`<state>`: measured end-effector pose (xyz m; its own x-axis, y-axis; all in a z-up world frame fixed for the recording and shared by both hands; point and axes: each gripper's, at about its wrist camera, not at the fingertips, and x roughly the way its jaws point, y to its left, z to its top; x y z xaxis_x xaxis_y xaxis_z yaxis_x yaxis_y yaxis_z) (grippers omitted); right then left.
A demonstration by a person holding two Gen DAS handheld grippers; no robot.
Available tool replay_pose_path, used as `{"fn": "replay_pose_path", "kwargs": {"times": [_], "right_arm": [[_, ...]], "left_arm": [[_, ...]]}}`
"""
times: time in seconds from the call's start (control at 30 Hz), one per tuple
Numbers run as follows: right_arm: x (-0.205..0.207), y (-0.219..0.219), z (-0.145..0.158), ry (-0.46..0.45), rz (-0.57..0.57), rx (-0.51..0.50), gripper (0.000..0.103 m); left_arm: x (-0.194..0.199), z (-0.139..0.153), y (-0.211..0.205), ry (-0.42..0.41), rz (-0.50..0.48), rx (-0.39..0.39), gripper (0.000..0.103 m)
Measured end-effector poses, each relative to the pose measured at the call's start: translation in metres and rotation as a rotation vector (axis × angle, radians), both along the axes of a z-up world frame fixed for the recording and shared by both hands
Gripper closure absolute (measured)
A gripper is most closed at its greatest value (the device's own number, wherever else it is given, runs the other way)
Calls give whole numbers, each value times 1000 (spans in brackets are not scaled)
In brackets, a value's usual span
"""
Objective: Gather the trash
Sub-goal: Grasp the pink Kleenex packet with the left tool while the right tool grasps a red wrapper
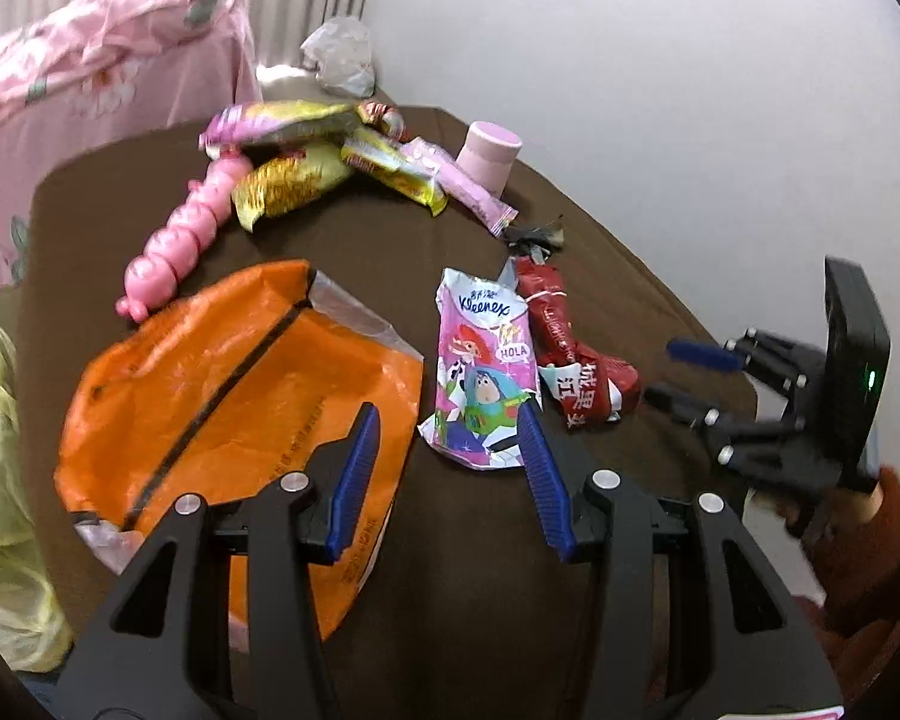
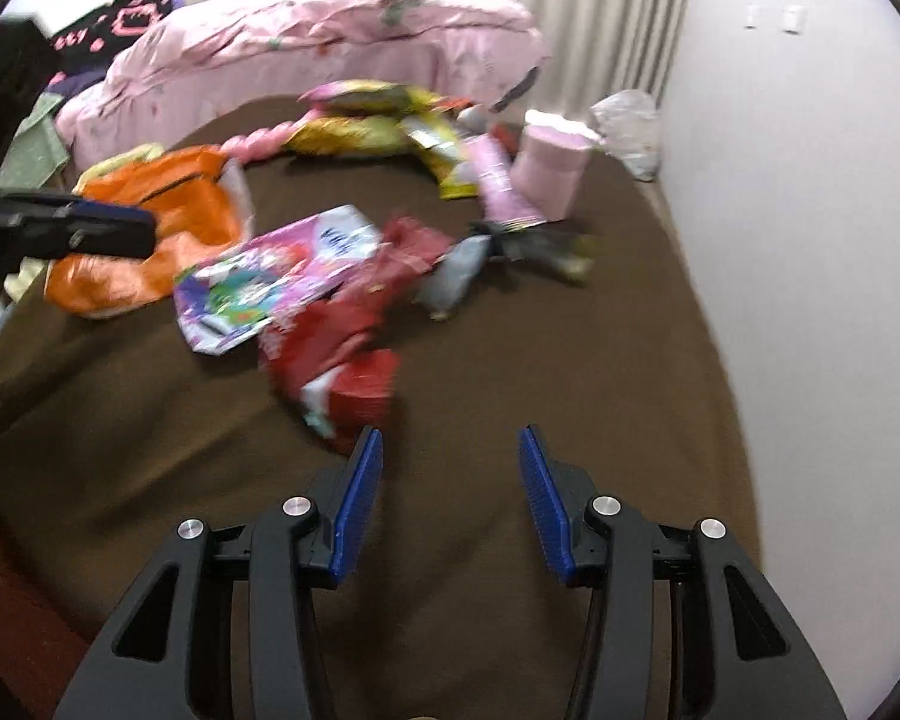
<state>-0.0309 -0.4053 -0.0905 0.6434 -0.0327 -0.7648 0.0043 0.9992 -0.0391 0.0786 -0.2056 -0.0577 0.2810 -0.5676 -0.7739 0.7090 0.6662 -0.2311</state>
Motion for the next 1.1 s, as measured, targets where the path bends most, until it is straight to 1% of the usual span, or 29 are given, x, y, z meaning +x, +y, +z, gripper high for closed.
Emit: {"fn": "replay_pose_path", "kwargs": {"times": [0.07,0.13,0.2,0.3,0.37,0.4,0.5,0.6,0.67,0.73,0.8,0.83,0.87,0.9,0.93,0.97,1.03,1.07,1.1], "right_arm": [[-2,-6,8,-40,9,87,58],[1,-5,15,-83,44,192,58],[8,6,14,-95,85,232,58],[24,24,4,-83,127,199,58],[34,31,-6,-55,131,169,58],[37,31,-11,-43,128,174,60],[32,21,-6,-76,113,205,65],[21,4,5,-124,67,208,65],[14,-8,9,-139,28,214,65],[7,-18,11,-151,-5,226,65],[5,-24,12,-159,-21,241,65],[3,-26,12,-163,-29,243,65],[3,-27,12,-163,-33,242,65],[3,-28,11,-161,-38,239,65],[4,-29,10,-156,-44,237,65],[5,-29,9,-154,-46,238,65],[6,-26,10,-154,-38,241,65],[5,-24,10,-155,-35,240,65],[5,-22,13,-159,-29,233,65]], "left_arm": [[0,9,8,-16,21,-16,58],[5,17,16,-1,51,-55,58],[8,19,16,12,65,-75,58],[6,15,6,7,68,-54,58],[3,10,-1,0,73,-29,58],[1,8,-4,-7,74,-14,58],[-3,0,-14,-40,70,34,58],[-2,-9,-23,-35,58,63,58],[0,-15,-30,-36,58,82,58],[2,-21,-39,-51,64,119,58],[5,-29,-45,-53,73,146,59],[6,-33,-48,-40,75,155,60],[7,-38,-52,-22,74,166,67],[6,-41,-55,-22,72,186,73],[4,-42,-58,-46,73,197,76],[2,-42,-59,-56,69,197,82],[3,-42,-57,-26,66,160,87],[5,-41,-54,-5,75,130,92],[5,-39,-51,-2,80,114,93]]}}
